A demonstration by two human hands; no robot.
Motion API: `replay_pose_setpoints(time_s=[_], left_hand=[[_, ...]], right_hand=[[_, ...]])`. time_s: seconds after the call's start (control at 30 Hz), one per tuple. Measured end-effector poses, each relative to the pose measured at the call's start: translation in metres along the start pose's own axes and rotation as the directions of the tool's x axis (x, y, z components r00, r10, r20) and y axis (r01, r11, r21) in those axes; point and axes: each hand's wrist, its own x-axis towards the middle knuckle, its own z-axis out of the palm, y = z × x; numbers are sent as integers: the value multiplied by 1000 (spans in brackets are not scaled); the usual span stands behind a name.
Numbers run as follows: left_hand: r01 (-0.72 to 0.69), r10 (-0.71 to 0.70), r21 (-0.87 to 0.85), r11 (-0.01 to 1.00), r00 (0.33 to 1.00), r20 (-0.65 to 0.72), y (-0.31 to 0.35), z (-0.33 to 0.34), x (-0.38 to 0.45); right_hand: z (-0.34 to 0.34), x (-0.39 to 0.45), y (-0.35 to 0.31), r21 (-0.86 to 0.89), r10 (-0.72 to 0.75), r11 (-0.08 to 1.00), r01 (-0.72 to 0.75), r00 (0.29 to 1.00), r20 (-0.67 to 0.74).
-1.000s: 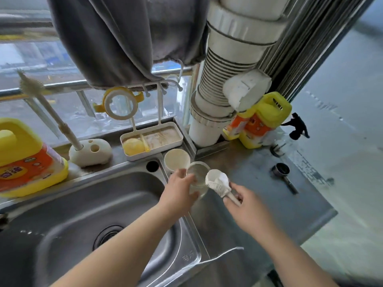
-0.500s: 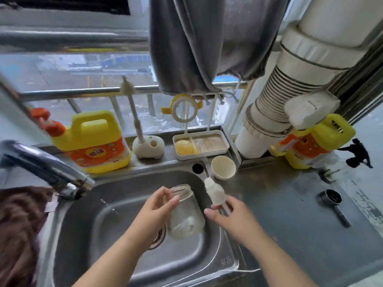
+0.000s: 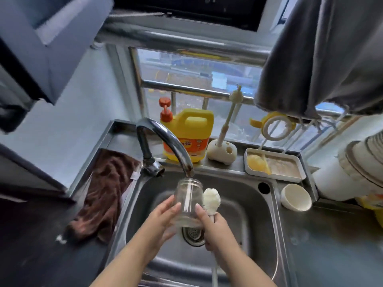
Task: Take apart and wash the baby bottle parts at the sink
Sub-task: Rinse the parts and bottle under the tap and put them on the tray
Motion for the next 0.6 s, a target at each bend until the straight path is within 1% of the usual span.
replay_pose_setpoints(time_s=[0.07, 0.13, 0.2, 0.27, 0.37, 0.47, 0.6], left_hand=[[26, -25, -9, 1000, 999, 37, 1, -2, -1], [7, -5, -41, 999, 999, 49, 2, -3, 0], [-44, 45, -66, 997, 999, 26, 3, -5, 2], [-85, 84, -89, 992, 996, -21, 3, -5, 5], [-124, 120, -74, 989, 991, -63, 8, -4, 11], [-159, 158, -63, 985, 987, -13, 14, -1, 18], [-138, 152, -240, 961, 988, 42, 20, 10, 26]], right_hand=[[8, 0, -2, -11, -22, 1000, 22, 1000, 22], [11, 1, -5, -34, -29, 999, 31, 999, 34], [10, 0, -8, -86, -31, 996, 35, 998, 52], [5, 0, -9, -182, -41, 982, 52, 997, 61], [-8, 2, -12, -310, -116, 944, 112, 993, 3], [-23, 2, -23, -412, -195, 897, 161, 980, -42], [-38, -2, -38, -458, -262, 861, 223, 965, -22]])
